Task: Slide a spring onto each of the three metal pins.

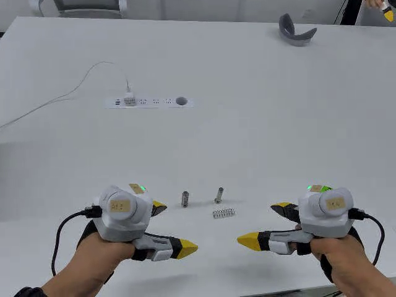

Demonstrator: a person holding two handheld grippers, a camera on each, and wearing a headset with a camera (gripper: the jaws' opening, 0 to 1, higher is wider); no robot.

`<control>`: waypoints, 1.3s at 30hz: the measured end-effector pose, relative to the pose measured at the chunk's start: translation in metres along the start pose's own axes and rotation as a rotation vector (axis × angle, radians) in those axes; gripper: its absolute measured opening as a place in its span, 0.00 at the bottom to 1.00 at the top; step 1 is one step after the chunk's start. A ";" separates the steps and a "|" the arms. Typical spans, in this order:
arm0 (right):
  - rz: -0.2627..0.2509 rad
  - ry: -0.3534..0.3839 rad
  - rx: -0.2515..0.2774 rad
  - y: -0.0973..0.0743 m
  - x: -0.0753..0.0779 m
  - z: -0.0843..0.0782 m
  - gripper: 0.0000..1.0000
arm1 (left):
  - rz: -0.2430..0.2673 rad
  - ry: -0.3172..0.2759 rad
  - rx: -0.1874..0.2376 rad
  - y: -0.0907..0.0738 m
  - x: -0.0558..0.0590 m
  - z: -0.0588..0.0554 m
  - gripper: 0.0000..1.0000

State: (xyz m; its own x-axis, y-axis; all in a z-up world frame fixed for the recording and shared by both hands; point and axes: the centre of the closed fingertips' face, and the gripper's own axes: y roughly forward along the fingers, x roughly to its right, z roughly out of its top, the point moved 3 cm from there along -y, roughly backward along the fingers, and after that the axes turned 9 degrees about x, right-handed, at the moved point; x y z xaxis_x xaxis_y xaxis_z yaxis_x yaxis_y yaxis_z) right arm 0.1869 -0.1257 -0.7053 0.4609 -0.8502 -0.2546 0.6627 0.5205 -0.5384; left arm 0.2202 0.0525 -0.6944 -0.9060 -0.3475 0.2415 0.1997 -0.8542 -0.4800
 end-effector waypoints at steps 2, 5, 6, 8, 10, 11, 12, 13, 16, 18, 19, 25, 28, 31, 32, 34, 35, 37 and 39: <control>-0.005 0.007 0.002 -0.003 0.001 -0.002 0.83 | -0.013 0.015 -0.008 0.005 0.003 0.002 0.71; -0.012 0.014 0.005 -0.007 0.002 -0.004 0.83 | -0.026 0.029 -0.019 0.013 0.006 0.004 0.70; -0.014 0.017 0.004 -0.008 0.003 -0.005 0.83 | -0.029 0.031 -0.020 0.015 0.006 0.004 0.70; -0.018 0.023 0.006 -0.009 0.003 -0.007 0.83 | -0.037 0.039 -0.025 0.020 0.007 0.006 0.70; -0.020 0.030 0.009 -0.011 0.003 -0.008 0.83 | -0.044 0.045 -0.028 0.024 0.008 0.007 0.69; -0.021 0.032 0.010 -0.012 0.003 -0.008 0.83 | -0.047 0.048 -0.030 0.026 0.008 0.008 0.69; -0.021 0.034 0.011 -0.012 0.003 -0.009 0.83 | -0.051 0.052 -0.030 0.028 0.008 0.009 0.69; -0.022 0.035 0.011 -0.012 0.003 -0.009 0.83 | -0.052 0.053 -0.029 0.030 0.008 0.010 0.69; -0.022 0.037 0.010 -0.014 0.003 -0.011 0.83 | -0.058 0.061 -0.033 0.035 0.009 0.012 0.68; -0.021 0.040 0.012 -0.014 0.004 -0.011 0.83 | -0.060 0.064 -0.035 0.038 0.009 0.013 0.68; -0.021 0.041 0.013 -0.015 0.004 -0.011 0.83 | -0.061 0.066 -0.036 0.039 0.009 0.014 0.68; -0.018 0.045 0.016 -0.015 0.004 -0.012 0.83 | -0.063 0.077 -0.050 0.046 0.009 0.014 0.68; -0.016 0.047 0.015 -0.015 0.003 -0.014 0.83 | -0.055 0.086 -0.061 0.051 0.007 0.013 0.67; -0.013 0.050 0.017 -0.015 0.001 -0.014 0.83 | -0.049 0.100 -0.073 0.056 0.005 0.013 0.65; -0.012 0.051 0.018 -0.015 0.001 -0.015 0.83 | -0.043 0.112 -0.081 0.059 0.004 0.014 0.64; -0.010 0.051 0.016 -0.015 0.000 -0.015 0.83 | -0.036 0.133 -0.094 0.064 0.003 0.013 0.62; -0.009 0.050 0.016 -0.015 0.000 -0.016 0.83 | -0.031 0.136 -0.096 0.066 0.002 0.013 0.61; -0.006 0.051 0.015 -0.015 -0.002 -0.016 0.83 | -0.014 0.143 -0.102 0.071 -0.002 0.014 0.59; -0.004 0.054 0.016 -0.015 -0.003 -0.017 0.83 | -0.012 0.140 -0.099 0.077 -0.004 0.014 0.57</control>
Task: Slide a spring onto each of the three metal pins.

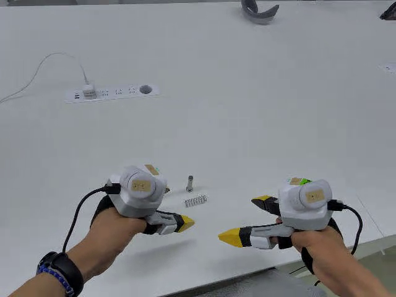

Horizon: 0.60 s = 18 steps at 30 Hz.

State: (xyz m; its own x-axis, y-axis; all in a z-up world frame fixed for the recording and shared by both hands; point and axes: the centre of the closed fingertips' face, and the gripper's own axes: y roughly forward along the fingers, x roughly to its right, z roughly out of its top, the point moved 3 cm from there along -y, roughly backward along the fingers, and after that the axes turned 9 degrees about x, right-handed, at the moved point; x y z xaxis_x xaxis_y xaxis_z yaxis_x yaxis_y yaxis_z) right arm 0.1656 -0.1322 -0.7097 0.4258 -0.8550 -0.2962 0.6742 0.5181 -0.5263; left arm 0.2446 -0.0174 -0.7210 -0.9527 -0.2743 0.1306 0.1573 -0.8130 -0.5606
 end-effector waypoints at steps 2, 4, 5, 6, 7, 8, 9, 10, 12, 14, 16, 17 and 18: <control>0.002 0.003 0.002 0.000 -0.001 0.000 0.83 | 0.004 0.009 -0.006 0.005 0.000 0.000 0.53; 0.005 0.005 0.001 0.000 -0.001 -0.001 0.83 | 0.008 0.019 -0.013 0.011 -0.001 -0.001 0.51; 0.007 0.005 0.001 0.000 -0.002 -0.001 0.83 | 0.005 0.016 -0.016 0.015 0.000 -0.001 0.50; 0.007 0.006 0.000 0.000 -0.002 -0.002 0.83 | 0.004 0.015 -0.017 0.017 0.000 -0.002 0.50; 0.007 0.007 -0.001 0.000 -0.002 -0.002 0.83 | 0.006 0.016 -0.019 0.019 0.000 -0.002 0.49; 0.007 0.011 -0.001 0.000 -0.002 -0.003 0.82 | 0.007 0.019 -0.021 0.022 0.001 -0.003 0.48; 0.008 0.013 -0.001 0.000 -0.002 -0.004 0.82 | 0.008 0.019 -0.022 0.024 0.000 -0.003 0.47; 0.010 0.015 -0.001 -0.001 -0.002 -0.004 0.82 | 0.009 0.017 -0.024 0.028 0.000 -0.004 0.45; 0.010 0.017 -0.002 -0.002 -0.002 -0.005 0.82 | 0.013 0.015 -0.031 0.032 -0.001 -0.007 0.44; 0.010 0.020 -0.006 -0.003 -0.002 -0.007 0.82 | 0.019 0.008 -0.036 0.037 -0.002 -0.009 0.42; 0.010 0.025 -0.008 -0.004 -0.001 -0.009 0.82 | 0.030 -0.003 -0.040 0.042 -0.004 -0.011 0.39; 0.010 0.026 -0.009 -0.004 -0.001 -0.010 0.82 | 0.035 -0.008 -0.039 0.043 -0.005 -0.012 0.37; 0.010 0.027 -0.011 -0.005 -0.001 -0.011 0.82 | 0.039 -0.016 -0.039 0.046 -0.006 -0.013 0.36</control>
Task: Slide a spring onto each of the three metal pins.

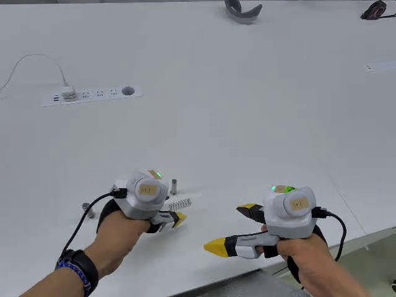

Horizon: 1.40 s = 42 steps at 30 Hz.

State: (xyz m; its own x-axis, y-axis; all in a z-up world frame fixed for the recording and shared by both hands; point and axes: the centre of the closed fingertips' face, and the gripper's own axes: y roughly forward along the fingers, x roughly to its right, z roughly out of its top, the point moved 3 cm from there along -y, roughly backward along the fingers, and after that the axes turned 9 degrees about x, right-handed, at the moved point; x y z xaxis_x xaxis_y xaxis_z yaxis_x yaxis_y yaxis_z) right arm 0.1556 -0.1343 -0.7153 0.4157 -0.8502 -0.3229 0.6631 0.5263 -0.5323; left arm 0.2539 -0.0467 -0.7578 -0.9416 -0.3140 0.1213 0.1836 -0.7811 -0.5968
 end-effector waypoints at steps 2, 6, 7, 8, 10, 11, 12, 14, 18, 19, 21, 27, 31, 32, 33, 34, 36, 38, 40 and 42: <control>-0.002 0.002 -0.003 -0.001 0.001 -0.001 0.82 | 0.005 -0.007 -0.003 0.004 0.000 -0.002 0.34; -0.002 0.006 -0.003 -0.003 0.002 -0.002 0.82 | 0.012 -0.010 -0.010 0.009 -0.001 -0.005 0.30; -0.002 0.006 -0.004 -0.003 0.002 -0.002 0.82 | 0.016 -0.010 -0.015 0.010 -0.002 -0.007 0.29; -0.002 0.008 -0.003 -0.003 0.003 -0.002 0.82 | 0.019 -0.008 -0.017 0.011 -0.002 -0.008 0.29; -0.001 0.011 -0.002 -0.002 0.003 -0.003 0.82 | 0.022 -0.010 -0.023 0.012 -0.003 -0.009 0.27; 0.000 0.011 -0.003 -0.001 0.003 -0.003 0.82 | 0.026 -0.012 -0.023 0.013 -0.004 -0.009 0.26; 0.002 0.012 -0.003 -0.001 0.002 -0.003 0.82 | 0.029 -0.013 -0.022 0.014 -0.006 -0.010 0.25; 0.004 0.013 -0.002 0.000 0.001 -0.003 0.82 | 0.039 -0.020 -0.021 0.014 -0.007 -0.010 0.22; 0.008 0.009 -0.007 0.002 -0.001 -0.003 0.82 | 0.055 -0.019 -0.019 0.017 -0.009 -0.012 0.18; 0.009 0.010 -0.006 0.002 0.000 -0.003 0.82 | 0.056 -0.012 -0.020 0.017 -0.009 -0.012 0.17; 0.009 0.012 -0.004 0.002 -0.001 -0.002 0.82 | 0.052 -0.001 -0.023 0.019 -0.008 -0.013 0.15; 0.008 0.014 -0.005 0.001 0.001 -0.004 0.82 | 0.059 -0.039 -0.014 0.019 -0.007 -0.015 0.11; 0.006 0.014 -0.009 -0.001 0.001 -0.005 0.82 | 0.060 -0.053 -0.008 0.015 -0.005 -0.017 0.11; 0.005 0.014 -0.009 -0.001 0.002 -0.005 0.82 | 0.057 -0.068 -0.004 0.013 -0.005 -0.017 0.11; 0.005 0.016 -0.007 -0.001 0.001 -0.004 0.82 | 0.056 -0.075 -0.003 0.012 -0.004 -0.018 0.11; 0.006 0.018 -0.005 -0.001 0.001 -0.004 0.82 | 0.056 -0.076 -0.003 0.011 -0.004 -0.019 0.11; 0.007 0.021 -0.004 0.000 0.001 -0.004 0.82 | 0.052 -0.075 -0.004 0.007 -0.001 -0.020 0.11; 0.011 0.020 -0.004 0.001 0.000 -0.004 0.82 | 0.052 -0.077 -0.002 0.002 0.000 -0.022 0.11; 0.015 0.020 -0.002 0.002 -0.002 -0.004 0.82 | 0.059 -0.089 0.002 -0.003 0.000 -0.023 0.11; 0.019 0.030 0.005 0.003 -0.003 -0.003 0.82 | 0.061 -0.096 0.010 -0.010 0.002 -0.024 0.11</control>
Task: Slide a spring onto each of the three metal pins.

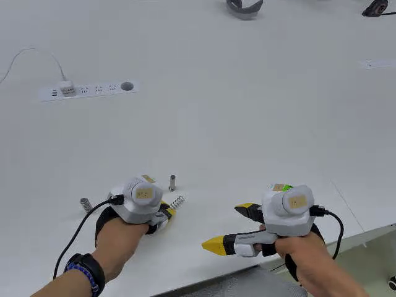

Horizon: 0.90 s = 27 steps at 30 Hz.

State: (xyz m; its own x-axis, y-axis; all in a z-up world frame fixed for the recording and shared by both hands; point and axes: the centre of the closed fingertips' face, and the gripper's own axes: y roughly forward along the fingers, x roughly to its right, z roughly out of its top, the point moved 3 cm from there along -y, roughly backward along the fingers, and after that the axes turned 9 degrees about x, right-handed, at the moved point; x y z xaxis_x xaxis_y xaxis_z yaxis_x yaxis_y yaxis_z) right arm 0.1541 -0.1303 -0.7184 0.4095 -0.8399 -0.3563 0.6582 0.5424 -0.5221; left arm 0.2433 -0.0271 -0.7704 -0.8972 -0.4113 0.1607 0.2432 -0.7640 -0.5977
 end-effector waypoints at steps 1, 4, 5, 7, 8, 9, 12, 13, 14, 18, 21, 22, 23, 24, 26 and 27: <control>-0.001 0.000 0.002 0.000 0.000 0.000 0.82 | 0.001 0.002 0.001 -0.002 0.000 -0.001 0.11; 0.004 -0.006 -0.001 0.002 -0.001 0.000 0.82 | 0.003 -0.008 0.004 -0.012 0.002 -0.004 0.11; 0.007 -0.008 -0.001 0.003 -0.002 0.000 0.82 | 0.004 -0.010 0.005 -0.016 0.002 -0.006 0.11; 0.011 -0.008 -0.002 0.003 -0.003 0.000 0.82 | 0.007 -0.012 0.006 -0.022 0.002 -0.009 0.11; 0.012 -0.010 -0.003 0.004 -0.004 0.000 0.82 | 0.006 -0.016 0.006 -0.025 0.002 -0.012 0.11; 0.013 -0.011 -0.004 0.004 -0.005 0.000 0.82 | 0.007 -0.016 0.007 -0.028 0.002 -0.012 0.11; 0.023 -0.011 -0.001 0.005 -0.008 0.000 0.82 | 0.007 -0.016 0.010 -0.038 0.002 -0.015 0.11; 0.030 -0.013 -0.004 0.006 -0.009 0.000 0.82 | 0.006 -0.020 0.013 -0.042 0.003 -0.016 0.11; 0.036 -0.015 -0.005 0.006 -0.011 0.000 0.82 | 0.008 -0.023 0.015 -0.044 0.002 -0.016 0.11; 0.061 -0.015 0.001 0.008 -0.018 0.003 0.81 | 0.014 -0.023 0.025 -0.056 0.001 -0.016 0.11; 0.069 -0.019 0.001 0.010 -0.020 0.004 0.80 | 0.017 -0.020 0.035 -0.064 -0.001 -0.013 0.11; 0.072 -0.019 0.002 0.010 -0.021 0.005 0.80 | 0.017 -0.020 0.038 -0.065 -0.001 -0.013 0.11; 0.079 -0.019 0.004 0.011 -0.022 0.006 0.79 | 0.016 -0.013 0.043 -0.069 -0.001 -0.012 0.11; 0.083 -0.019 0.007 0.012 -0.023 0.007 0.79 | 0.017 -0.010 0.044 -0.071 -0.001 -0.011 0.11; 0.096 -0.017 0.012 0.014 -0.027 0.009 0.79 | 0.016 -0.007 0.052 -0.076 -0.001 -0.009 0.11; 0.101 -0.016 0.013 0.015 -0.028 0.010 0.79 | 0.015 -0.005 0.054 -0.078 -0.001 -0.009 0.11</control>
State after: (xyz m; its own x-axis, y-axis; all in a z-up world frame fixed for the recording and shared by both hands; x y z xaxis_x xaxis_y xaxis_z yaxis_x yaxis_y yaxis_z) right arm 0.1590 -0.0987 -0.7085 0.4843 -0.7813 -0.3937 0.6211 0.6239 -0.4742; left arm 0.2217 0.0372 -0.7307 -0.8914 -0.4256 0.1558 0.2766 -0.7832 -0.5568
